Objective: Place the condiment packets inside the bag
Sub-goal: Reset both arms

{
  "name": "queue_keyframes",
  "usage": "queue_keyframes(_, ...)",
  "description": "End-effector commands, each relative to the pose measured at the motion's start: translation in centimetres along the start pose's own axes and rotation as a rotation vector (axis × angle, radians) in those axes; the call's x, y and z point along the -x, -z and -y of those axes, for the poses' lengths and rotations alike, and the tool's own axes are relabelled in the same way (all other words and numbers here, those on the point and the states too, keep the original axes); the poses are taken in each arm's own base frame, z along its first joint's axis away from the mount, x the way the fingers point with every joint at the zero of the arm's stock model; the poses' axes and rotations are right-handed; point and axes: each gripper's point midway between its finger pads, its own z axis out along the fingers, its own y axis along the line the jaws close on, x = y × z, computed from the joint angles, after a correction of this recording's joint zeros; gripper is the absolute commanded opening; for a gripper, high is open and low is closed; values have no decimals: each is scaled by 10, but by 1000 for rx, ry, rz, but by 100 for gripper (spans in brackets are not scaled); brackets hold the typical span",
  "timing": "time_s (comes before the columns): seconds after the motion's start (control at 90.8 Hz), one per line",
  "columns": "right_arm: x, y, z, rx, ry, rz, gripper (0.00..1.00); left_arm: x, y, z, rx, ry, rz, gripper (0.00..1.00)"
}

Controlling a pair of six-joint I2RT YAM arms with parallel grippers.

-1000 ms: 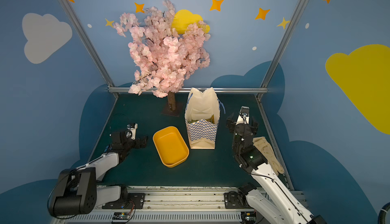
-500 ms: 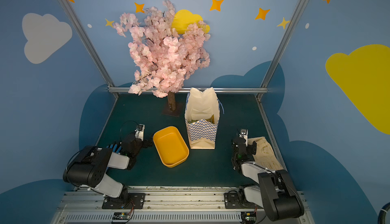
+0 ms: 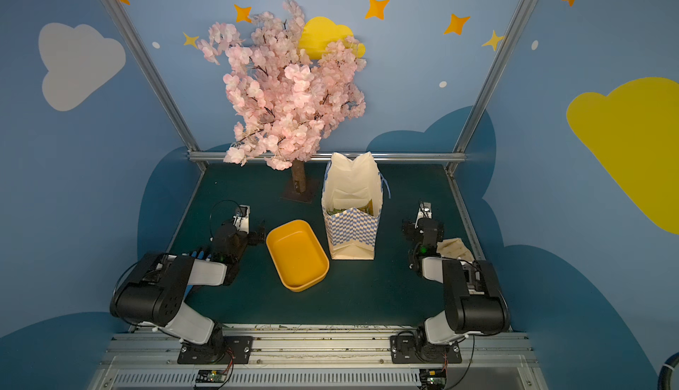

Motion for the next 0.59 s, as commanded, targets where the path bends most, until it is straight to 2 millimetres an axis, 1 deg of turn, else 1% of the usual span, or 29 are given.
queue_keyframes(0.0, -24, 5, -14, 78, 15, -108, 98, -2, 2, -2, 3, 11, -11, 100)
queue_keyframes(0.584, -24, 5, -13, 79, 14, -109, 98, -2, 2, -2, 2, 11, -11, 100)
